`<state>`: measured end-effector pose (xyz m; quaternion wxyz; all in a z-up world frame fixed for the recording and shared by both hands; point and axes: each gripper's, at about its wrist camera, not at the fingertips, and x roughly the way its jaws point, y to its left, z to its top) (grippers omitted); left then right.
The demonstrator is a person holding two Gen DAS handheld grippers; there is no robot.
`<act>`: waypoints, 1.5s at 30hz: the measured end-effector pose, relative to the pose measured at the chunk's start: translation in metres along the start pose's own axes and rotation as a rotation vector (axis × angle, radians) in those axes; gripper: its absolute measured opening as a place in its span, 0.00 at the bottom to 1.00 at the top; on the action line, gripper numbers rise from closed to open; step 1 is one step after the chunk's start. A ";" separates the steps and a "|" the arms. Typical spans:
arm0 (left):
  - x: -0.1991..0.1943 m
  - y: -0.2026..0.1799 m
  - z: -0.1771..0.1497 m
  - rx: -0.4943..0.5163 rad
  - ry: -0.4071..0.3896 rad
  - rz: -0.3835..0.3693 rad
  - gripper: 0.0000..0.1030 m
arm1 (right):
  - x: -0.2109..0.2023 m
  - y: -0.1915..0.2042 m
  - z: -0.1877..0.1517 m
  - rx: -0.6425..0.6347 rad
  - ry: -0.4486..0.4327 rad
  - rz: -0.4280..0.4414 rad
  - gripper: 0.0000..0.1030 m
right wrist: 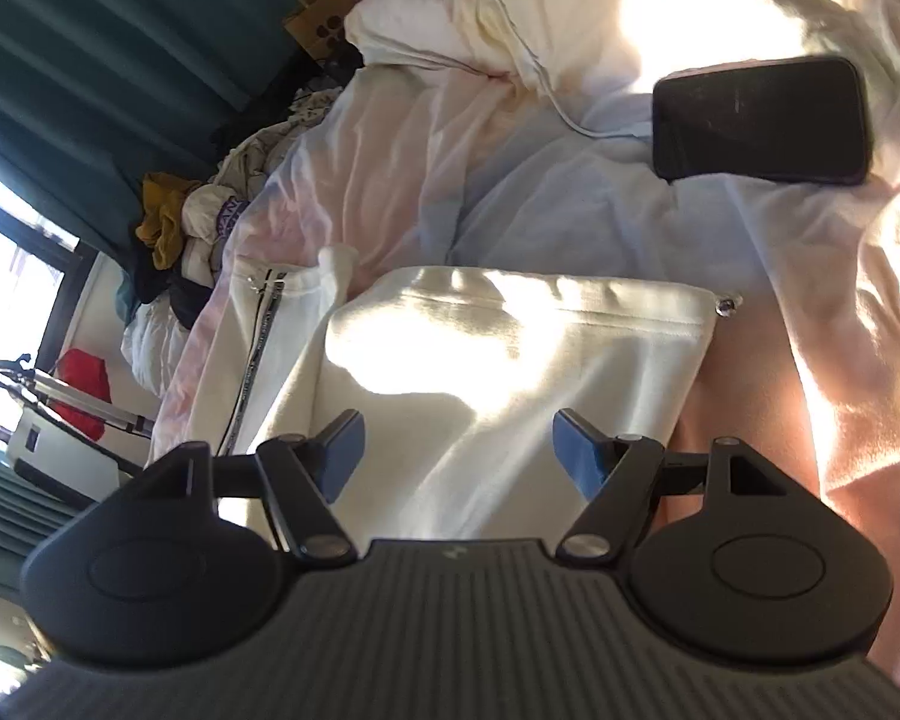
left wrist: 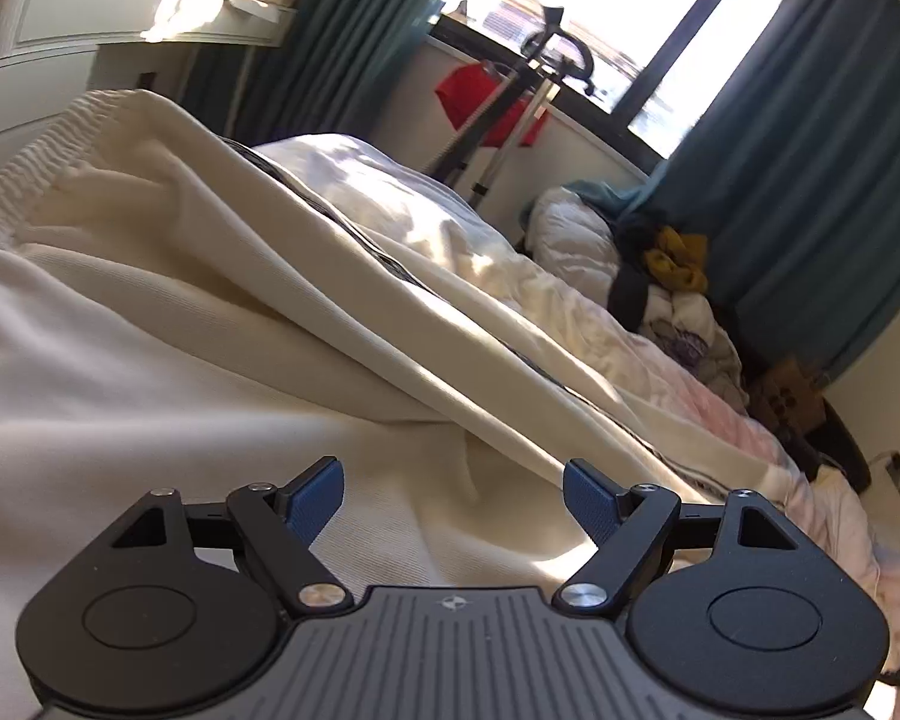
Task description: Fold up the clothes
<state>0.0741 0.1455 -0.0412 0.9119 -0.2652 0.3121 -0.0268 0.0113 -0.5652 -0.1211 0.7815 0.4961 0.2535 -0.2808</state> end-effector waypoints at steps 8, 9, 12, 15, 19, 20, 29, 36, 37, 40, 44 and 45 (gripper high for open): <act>-0.085 0.080 0.026 -0.331 -0.118 0.139 0.80 | -0.001 -0.038 0.008 0.135 0.016 -0.031 0.71; -0.093 0.089 0.024 -0.368 -0.127 0.132 0.81 | 0.001 -0.042 0.009 0.155 0.024 -0.028 0.70; -0.115 0.116 0.017 -0.473 -0.133 0.090 0.81 | 0.004 -0.051 0.010 0.206 0.041 -0.026 0.70; -0.129 0.139 0.008 -0.554 -0.118 0.113 0.81 | 0.004 -0.057 0.009 0.254 0.046 -0.027 0.70; -0.136 0.155 -0.001 -0.609 -0.101 0.177 0.81 | 0.006 -0.065 0.008 0.318 0.053 -0.028 0.70; -0.137 0.159 -0.003 -0.622 -0.097 0.193 0.81 | 0.006 -0.068 0.008 0.334 0.054 -0.028 0.70; -0.112 0.167 -0.008 -0.633 -0.094 0.191 0.79 | 0.021 -0.060 0.004 0.337 0.088 -0.027 0.70; -0.104 0.174 -0.011 -0.671 -0.141 0.144 0.66 | 0.024 -0.051 0.003 0.291 0.063 -0.037 0.70; -0.102 0.175 -0.011 -0.676 -0.148 0.134 0.65 | 0.024 -0.050 0.002 0.287 0.058 -0.036 0.69; -0.097 0.177 -0.009 -0.679 -0.159 0.131 0.61 | 0.024 -0.050 0.003 0.287 0.049 -0.026 0.64; -0.088 0.179 -0.006 -0.696 -0.167 0.125 0.57 | 0.032 -0.050 0.004 0.280 0.043 -0.073 0.53; -0.088 0.179 -0.006 -0.695 -0.172 0.123 0.55 | 0.035 -0.051 0.005 0.285 0.042 -0.087 0.45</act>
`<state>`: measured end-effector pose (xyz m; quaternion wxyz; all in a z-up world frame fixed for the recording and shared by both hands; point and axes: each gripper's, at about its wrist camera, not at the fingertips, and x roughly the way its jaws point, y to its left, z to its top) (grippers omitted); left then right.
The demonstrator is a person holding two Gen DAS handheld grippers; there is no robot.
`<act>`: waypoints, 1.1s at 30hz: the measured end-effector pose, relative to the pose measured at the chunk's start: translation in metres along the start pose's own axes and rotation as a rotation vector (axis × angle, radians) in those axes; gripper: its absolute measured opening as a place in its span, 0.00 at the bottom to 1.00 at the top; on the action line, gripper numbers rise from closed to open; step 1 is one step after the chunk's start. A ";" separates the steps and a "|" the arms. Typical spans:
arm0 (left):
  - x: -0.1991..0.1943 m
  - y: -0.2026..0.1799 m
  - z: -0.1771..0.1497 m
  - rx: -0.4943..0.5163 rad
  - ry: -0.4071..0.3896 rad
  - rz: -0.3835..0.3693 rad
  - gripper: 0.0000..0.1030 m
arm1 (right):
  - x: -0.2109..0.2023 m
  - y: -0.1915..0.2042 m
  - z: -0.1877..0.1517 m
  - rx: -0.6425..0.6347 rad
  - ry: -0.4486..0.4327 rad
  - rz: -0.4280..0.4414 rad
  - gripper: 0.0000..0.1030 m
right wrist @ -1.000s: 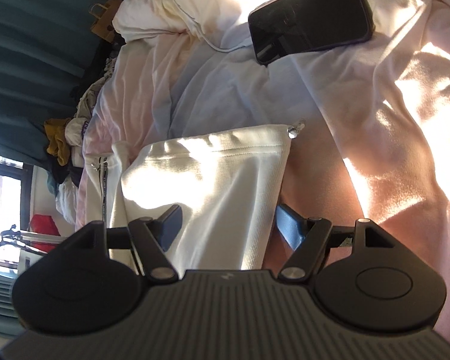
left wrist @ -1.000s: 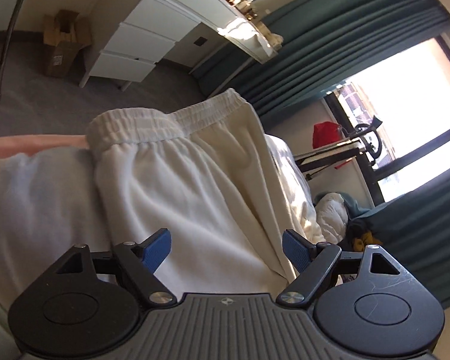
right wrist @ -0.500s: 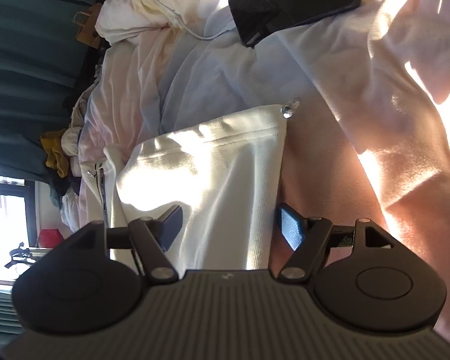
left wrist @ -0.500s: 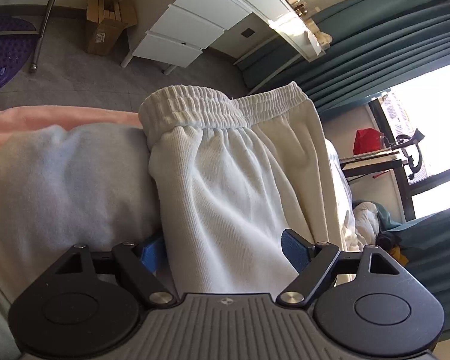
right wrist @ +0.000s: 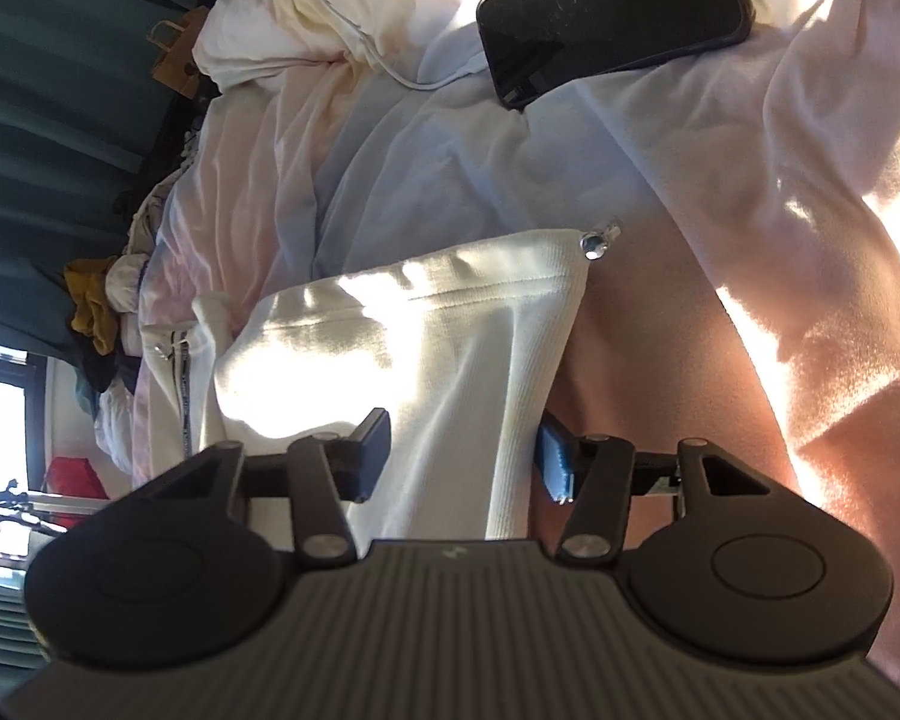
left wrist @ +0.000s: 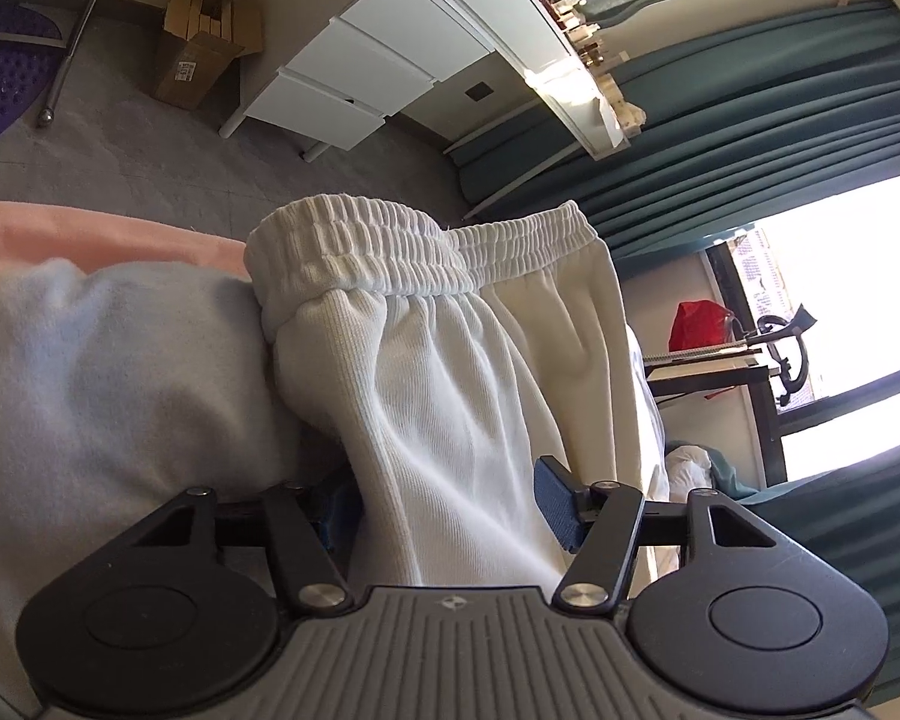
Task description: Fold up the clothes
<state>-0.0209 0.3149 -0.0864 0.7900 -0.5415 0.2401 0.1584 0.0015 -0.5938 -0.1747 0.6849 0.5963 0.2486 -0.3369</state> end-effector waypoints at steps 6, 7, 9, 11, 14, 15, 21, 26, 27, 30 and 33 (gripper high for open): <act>0.008 -0.001 0.001 0.007 -0.014 -0.027 0.14 | 0.000 0.001 0.004 0.018 -0.015 0.059 0.11; 0.009 -0.002 0.001 0.003 -0.012 -0.036 0.12 | -0.002 0.002 0.003 0.020 -0.021 0.088 0.10; 0.006 -0.003 0.004 -0.004 -0.011 -0.062 0.11 | -0.009 0.006 0.002 0.009 -0.038 0.145 0.09; 0.000 -0.006 0.009 -0.012 -0.008 -0.090 0.09 | -0.016 0.012 0.000 -0.015 -0.057 0.193 0.09; -0.009 -0.009 0.017 -0.025 -0.003 -0.131 0.07 | -0.031 0.019 -0.001 -0.063 -0.080 0.252 0.08; -0.012 -0.011 0.020 -0.030 -0.001 -0.145 0.07 | -0.036 0.016 0.002 -0.047 -0.082 0.276 0.08; -0.029 -0.018 0.036 -0.056 0.009 -0.229 0.06 | -0.066 0.016 0.015 0.005 -0.090 0.427 0.08; -0.011 -0.068 0.064 0.003 0.059 -0.220 0.06 | -0.079 0.070 0.021 -0.069 -0.099 0.489 0.07; -0.004 -0.080 0.069 0.021 0.065 -0.211 0.07 | -0.076 0.086 0.022 -0.087 -0.106 0.482 0.07; 0.031 -0.111 0.082 0.032 0.079 -0.188 0.07 | -0.060 0.139 0.025 -0.138 -0.126 0.457 0.07; 0.077 -0.138 0.092 0.038 0.092 -0.159 0.07 | -0.034 0.194 0.023 -0.219 -0.167 0.424 0.07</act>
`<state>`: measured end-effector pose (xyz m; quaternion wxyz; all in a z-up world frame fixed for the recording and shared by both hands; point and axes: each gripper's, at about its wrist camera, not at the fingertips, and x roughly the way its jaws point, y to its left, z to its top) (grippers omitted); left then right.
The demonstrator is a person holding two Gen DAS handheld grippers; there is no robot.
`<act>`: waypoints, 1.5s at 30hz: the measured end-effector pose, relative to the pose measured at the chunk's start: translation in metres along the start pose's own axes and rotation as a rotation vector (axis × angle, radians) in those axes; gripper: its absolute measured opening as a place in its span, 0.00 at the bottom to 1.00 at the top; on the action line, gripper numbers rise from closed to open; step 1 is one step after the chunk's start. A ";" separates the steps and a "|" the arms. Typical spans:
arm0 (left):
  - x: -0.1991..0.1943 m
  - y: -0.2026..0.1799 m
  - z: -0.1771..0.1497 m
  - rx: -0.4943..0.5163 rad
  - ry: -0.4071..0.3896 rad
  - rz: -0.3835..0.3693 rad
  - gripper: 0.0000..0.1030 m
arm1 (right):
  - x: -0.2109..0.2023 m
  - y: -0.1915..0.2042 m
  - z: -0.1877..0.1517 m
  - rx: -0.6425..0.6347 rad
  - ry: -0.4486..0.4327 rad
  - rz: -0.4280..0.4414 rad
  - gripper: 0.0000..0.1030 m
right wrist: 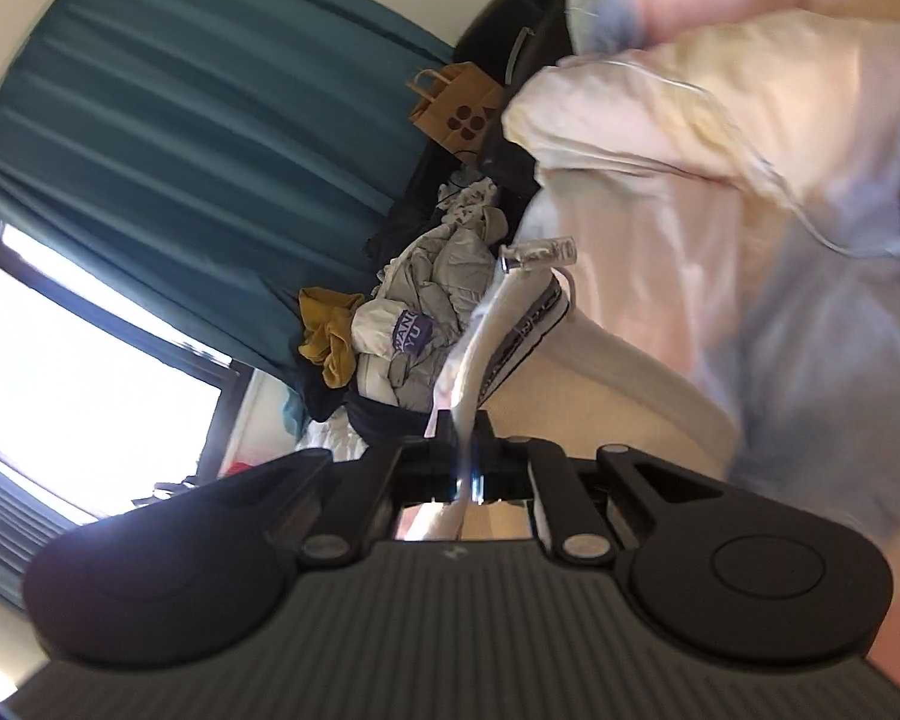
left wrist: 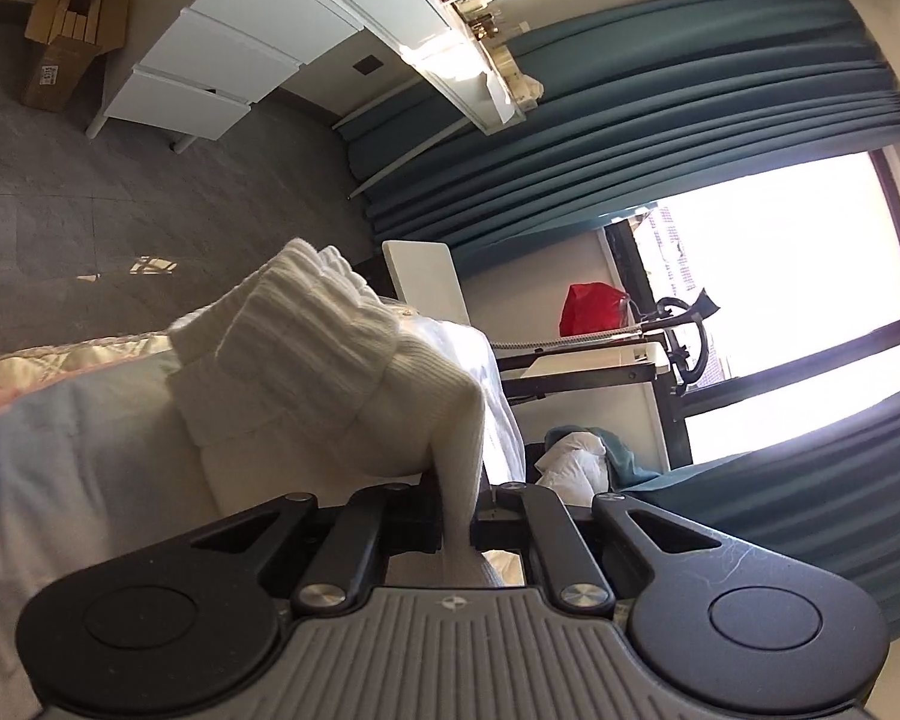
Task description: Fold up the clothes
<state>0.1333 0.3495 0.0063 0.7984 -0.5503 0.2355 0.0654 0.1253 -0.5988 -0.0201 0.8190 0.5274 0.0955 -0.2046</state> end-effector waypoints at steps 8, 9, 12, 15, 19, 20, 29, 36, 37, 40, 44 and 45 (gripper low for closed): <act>0.166 -0.018 0.033 0.013 0.064 0.158 0.09 | 0.165 0.043 -0.036 -0.197 -0.006 -0.149 0.08; 0.184 -0.018 0.034 0.025 0.069 0.178 0.09 | 0.186 0.042 -0.042 -0.210 0.002 -0.171 0.08; 0.229 -0.016 0.036 0.072 0.078 0.218 0.10 | 0.238 0.034 -0.061 -0.282 0.017 -0.201 0.08; 0.257 -0.015 0.036 0.130 0.085 0.217 0.13 | 0.246 0.029 -0.064 -0.305 0.031 -0.193 0.08; 0.269 -0.014 0.036 0.153 0.096 0.192 0.15 | 0.257 0.023 -0.069 -0.336 0.049 -0.182 0.09; 0.267 -0.014 0.035 0.158 0.095 0.184 0.16 | 0.260 0.021 -0.070 -0.343 0.053 -0.179 0.09; 0.204 -0.020 0.016 0.205 0.031 0.027 0.57 | 0.229 0.012 -0.059 -0.353 0.073 -0.129 0.16; 0.121 0.006 -0.017 0.205 -0.002 -0.024 0.74 | 0.142 -0.006 -0.039 -0.301 0.057 -0.060 0.65; 0.113 0.014 -0.021 0.193 0.004 -0.010 0.74 | 0.133 -0.012 -0.038 -0.294 0.066 -0.060 0.69; 0.093 0.051 -0.026 0.106 0.035 0.045 0.75 | 0.104 -0.030 -0.037 -0.270 0.093 -0.062 0.69; 0.093 0.091 -0.029 -0.031 0.066 0.081 0.73 | 0.092 -0.065 -0.048 -0.192 0.158 -0.112 0.69; 0.096 0.094 -0.029 -0.038 0.061 0.077 0.73 | 0.095 -0.074 -0.051 -0.166 0.180 -0.125 0.69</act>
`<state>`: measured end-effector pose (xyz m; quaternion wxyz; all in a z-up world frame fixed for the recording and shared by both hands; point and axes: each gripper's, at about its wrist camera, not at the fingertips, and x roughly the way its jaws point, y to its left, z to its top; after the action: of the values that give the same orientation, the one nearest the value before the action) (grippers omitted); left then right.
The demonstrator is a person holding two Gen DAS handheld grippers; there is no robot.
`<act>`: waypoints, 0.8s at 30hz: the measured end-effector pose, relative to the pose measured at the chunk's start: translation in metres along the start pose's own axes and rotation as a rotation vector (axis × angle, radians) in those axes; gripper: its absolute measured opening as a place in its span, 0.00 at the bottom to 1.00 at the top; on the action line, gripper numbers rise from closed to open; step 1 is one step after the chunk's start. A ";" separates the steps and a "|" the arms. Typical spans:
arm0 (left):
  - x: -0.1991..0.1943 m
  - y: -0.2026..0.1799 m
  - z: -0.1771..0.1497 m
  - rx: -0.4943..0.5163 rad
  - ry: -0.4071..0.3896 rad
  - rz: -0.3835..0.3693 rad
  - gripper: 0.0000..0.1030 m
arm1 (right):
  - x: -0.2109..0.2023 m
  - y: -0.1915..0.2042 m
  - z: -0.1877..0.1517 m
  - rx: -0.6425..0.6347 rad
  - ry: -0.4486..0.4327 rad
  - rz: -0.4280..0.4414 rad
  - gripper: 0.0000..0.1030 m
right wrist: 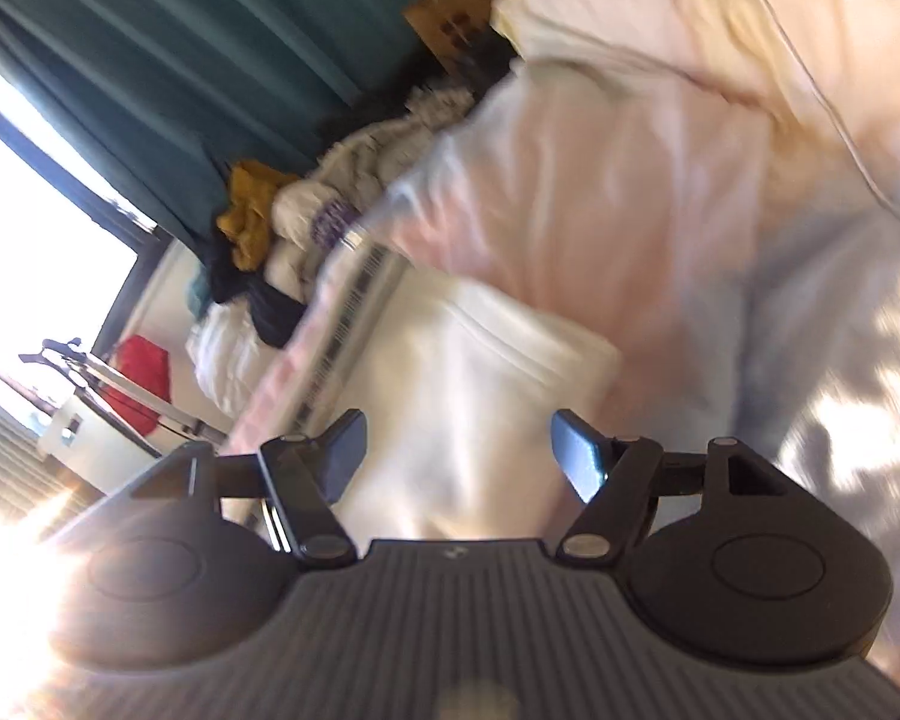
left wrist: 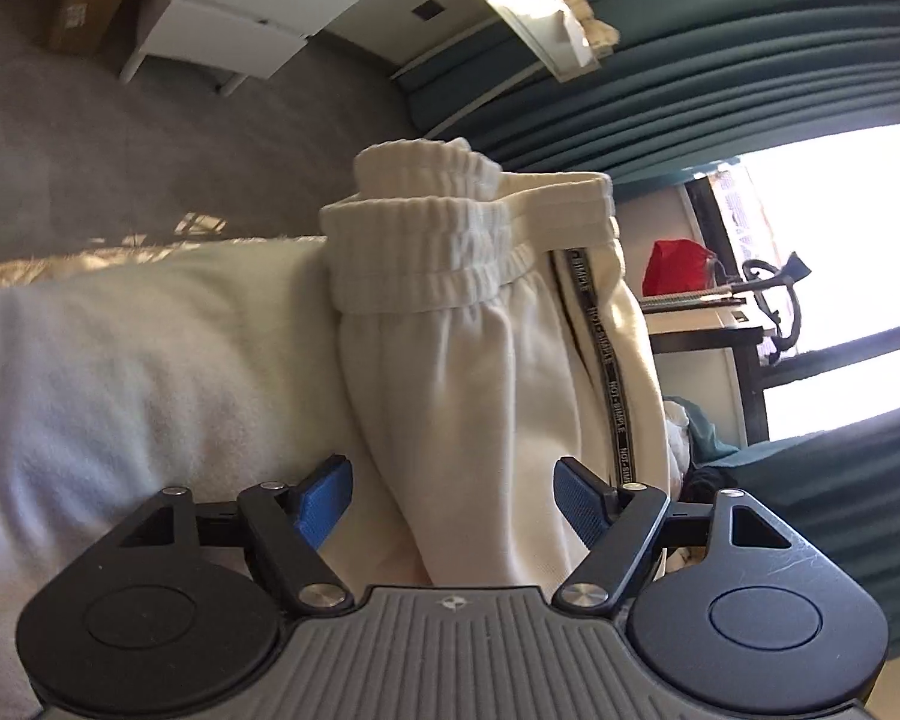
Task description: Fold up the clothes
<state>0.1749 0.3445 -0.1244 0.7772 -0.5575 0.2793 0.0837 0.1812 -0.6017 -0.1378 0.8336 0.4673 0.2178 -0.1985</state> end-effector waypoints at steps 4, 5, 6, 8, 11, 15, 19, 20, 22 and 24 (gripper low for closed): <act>0.019 -0.009 -0.001 0.056 -0.038 0.002 0.76 | 0.016 -0.022 -0.013 0.064 0.061 -0.020 0.69; 0.024 -0.011 -0.003 0.071 -0.057 0.003 0.76 | 0.020 -0.021 -0.014 0.054 0.050 -0.015 0.69; 0.030 -0.014 -0.005 0.087 -0.078 0.004 0.76 | 0.023 -0.020 -0.014 0.044 0.040 -0.009 0.69; 0.043 -0.019 -0.009 0.119 -0.120 0.006 0.76 | 0.030 -0.018 -0.016 0.024 0.019 0.002 0.68; 0.059 -0.029 -0.014 0.160 -0.161 -0.013 0.73 | 0.041 -0.015 -0.019 -0.007 -0.012 0.019 0.69; 0.093 -0.044 -0.018 0.117 -0.213 -0.037 0.48 | 0.055 -0.010 -0.022 -0.047 -0.054 0.041 0.61; 0.087 -0.044 -0.026 0.076 -0.260 -0.070 0.18 | 0.069 -0.006 -0.026 -0.088 -0.095 0.063 0.29; 0.083 -0.048 -0.027 0.096 -0.273 -0.077 0.16 | 0.073 -0.005 -0.027 -0.098 -0.106 0.069 0.27; 0.072 -0.052 -0.028 0.115 -0.287 -0.100 0.15 | 0.071 -0.003 -0.026 -0.097 -0.121 0.078 0.20; 0.057 -0.054 -0.028 0.103 -0.283 -0.132 0.14 | 0.062 -0.001 -0.022 -0.078 -0.131 0.087 0.16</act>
<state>0.2368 0.2894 -0.1170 0.8402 -0.5167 0.1338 0.0957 0.2280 -0.5907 -0.1825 0.8715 0.4293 0.1499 -0.1838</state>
